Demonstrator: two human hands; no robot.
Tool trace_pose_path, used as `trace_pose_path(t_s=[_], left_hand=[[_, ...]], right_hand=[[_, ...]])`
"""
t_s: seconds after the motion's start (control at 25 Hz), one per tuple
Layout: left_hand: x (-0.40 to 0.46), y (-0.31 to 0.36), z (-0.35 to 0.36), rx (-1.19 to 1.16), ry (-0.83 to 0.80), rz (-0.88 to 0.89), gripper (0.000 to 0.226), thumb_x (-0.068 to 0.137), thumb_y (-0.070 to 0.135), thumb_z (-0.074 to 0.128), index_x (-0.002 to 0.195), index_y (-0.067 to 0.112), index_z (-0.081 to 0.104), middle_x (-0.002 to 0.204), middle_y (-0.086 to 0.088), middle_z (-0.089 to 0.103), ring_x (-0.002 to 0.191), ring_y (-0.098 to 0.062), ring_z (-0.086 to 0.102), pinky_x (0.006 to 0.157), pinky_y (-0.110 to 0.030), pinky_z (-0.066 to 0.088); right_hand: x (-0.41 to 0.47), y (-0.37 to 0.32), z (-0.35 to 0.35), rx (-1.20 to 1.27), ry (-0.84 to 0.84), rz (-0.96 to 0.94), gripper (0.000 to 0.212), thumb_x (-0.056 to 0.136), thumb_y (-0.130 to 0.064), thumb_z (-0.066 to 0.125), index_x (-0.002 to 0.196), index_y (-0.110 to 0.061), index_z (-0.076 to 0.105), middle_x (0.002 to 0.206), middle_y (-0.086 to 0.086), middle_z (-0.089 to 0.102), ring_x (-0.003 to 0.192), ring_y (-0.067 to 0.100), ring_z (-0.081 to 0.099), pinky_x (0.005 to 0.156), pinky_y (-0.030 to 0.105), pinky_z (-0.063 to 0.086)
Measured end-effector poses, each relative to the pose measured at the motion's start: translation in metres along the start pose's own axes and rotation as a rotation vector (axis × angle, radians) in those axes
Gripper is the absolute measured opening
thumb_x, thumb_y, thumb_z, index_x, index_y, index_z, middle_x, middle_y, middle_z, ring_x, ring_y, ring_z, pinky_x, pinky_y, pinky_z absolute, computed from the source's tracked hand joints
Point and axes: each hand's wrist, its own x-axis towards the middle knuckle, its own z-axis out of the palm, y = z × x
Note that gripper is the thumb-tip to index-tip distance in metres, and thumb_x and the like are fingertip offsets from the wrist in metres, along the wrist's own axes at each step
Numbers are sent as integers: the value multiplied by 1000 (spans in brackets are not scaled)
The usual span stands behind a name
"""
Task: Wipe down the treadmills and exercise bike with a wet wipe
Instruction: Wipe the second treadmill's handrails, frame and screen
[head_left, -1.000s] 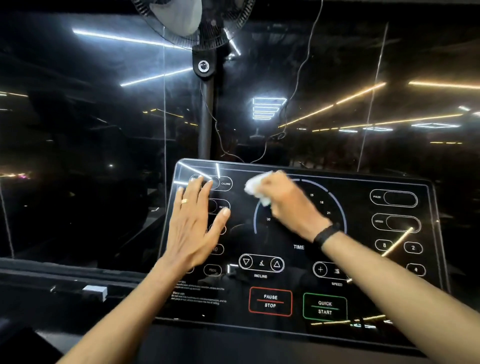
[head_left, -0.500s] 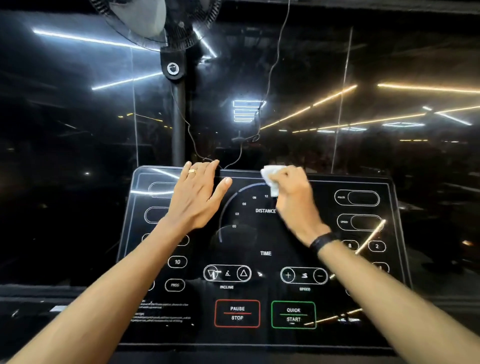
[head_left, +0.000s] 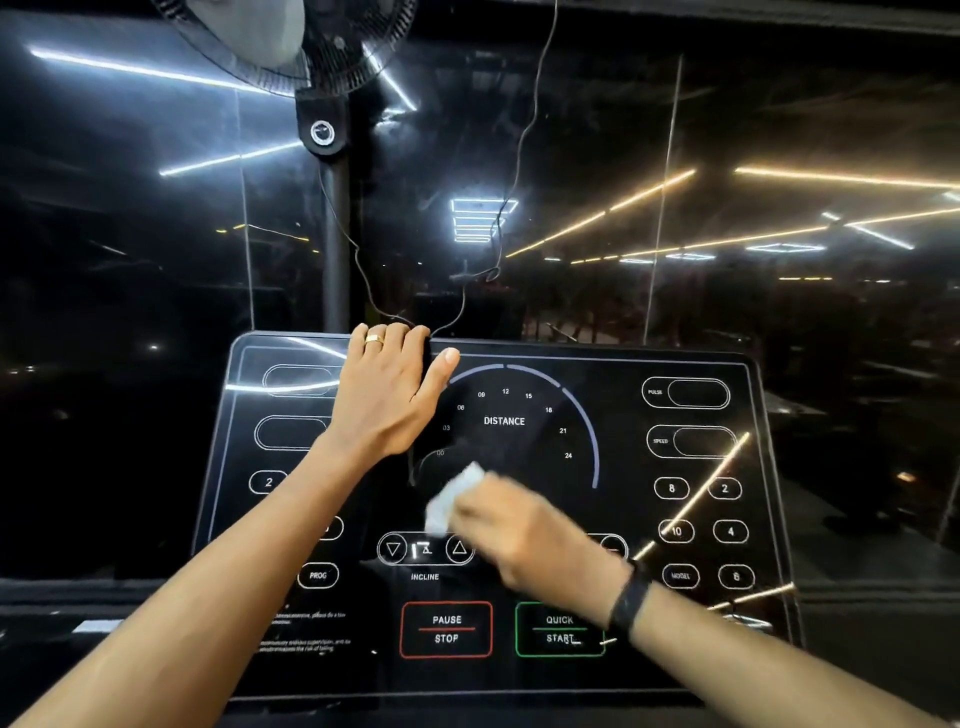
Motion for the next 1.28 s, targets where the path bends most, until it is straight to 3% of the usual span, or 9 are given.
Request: trace_pose_path(t_s=[0.08, 0.2, 0.28, 0.44, 0.68, 0.84, 1.04, 1.2, 1.28], left_hand=[[0, -4, 0, 10, -22, 22, 73, 100, 59, 9, 122, 10, 57, 115, -7, 62, 113, -31, 52, 110, -46, 29], [2, -2, 0, 36, -53, 28, 75, 99, 61, 8, 126, 10, 57, 119, -8, 62, 116, -31, 53, 111, -47, 28], [6, 6, 0, 20, -64, 21, 78, 98, 63, 6, 126, 12, 57, 118, -7, 62, 116, -30, 53, 110, -47, 29], [16, 28, 5, -18, -124, 60, 84, 94, 67, 3, 129, 14, 57, 119, -5, 63, 116, -29, 52, 105, -43, 31], [28, 77, 23, -106, -157, 87, 86, 92, 69, -1, 131, 19, 57, 124, -1, 63, 123, -25, 51, 106, -43, 28], [34, 102, 32, -171, -146, 92, 89, 91, 69, -3, 127, 20, 61, 121, 0, 65, 120, -24, 53, 105, -43, 30], [34, 105, 33, -245, -103, 61, 94, 89, 73, -10, 113, 22, 65, 108, 3, 67, 112, -22, 55, 105, -44, 31], [33, 111, 33, -248, -92, 44, 94, 89, 73, -10, 111, 22, 67, 106, 5, 67, 110, -20, 55, 105, -44, 30], [32, 111, 33, -265, -86, 44, 91, 91, 71, -8, 107, 22, 66, 101, 7, 65, 108, -20, 55, 104, -44, 30]], right_hand=[[-16, 17, -12, -16, -42, -99, 33, 91, 12, 46, 104, -5, 72, 103, 8, 67, 91, 22, 53, 80, 34, 50], [4, 83, -54, -7, 377, 430, 43, 83, 19, 51, 108, -8, 74, 107, 0, 66, 95, 18, 52, 85, 38, 50], [4, 80, -49, 4, 450, 583, 43, 81, 16, 50, 108, -8, 73, 106, 3, 65, 95, 11, 48, 84, 40, 50], [-44, 28, -21, -30, -21, -13, 36, 97, 8, 36, 105, -5, 69, 101, 9, 64, 85, 21, 53, 77, 38, 51], [-23, 102, -81, -77, 444, 653, 44, 82, 15, 49, 109, -10, 72, 107, -2, 63, 95, 17, 52, 82, 34, 46], [-52, 54, -48, -64, 54, 81, 42, 79, 16, 43, 106, -6, 68, 105, 8, 63, 88, 23, 51, 80, 32, 48], [-35, 118, -98, -64, 469, 762, 40, 86, 14, 55, 109, -13, 71, 113, 4, 67, 102, 29, 59, 94, 22, 40], [-57, 58, -61, -72, 79, 248, 40, 80, 14, 49, 109, -8, 65, 106, 6, 63, 91, 21, 49, 86, 22, 40], [-50, 97, -81, -86, 173, 388, 39, 83, 15, 53, 110, -7, 70, 103, 5, 66, 91, 23, 52, 86, 13, 37]])
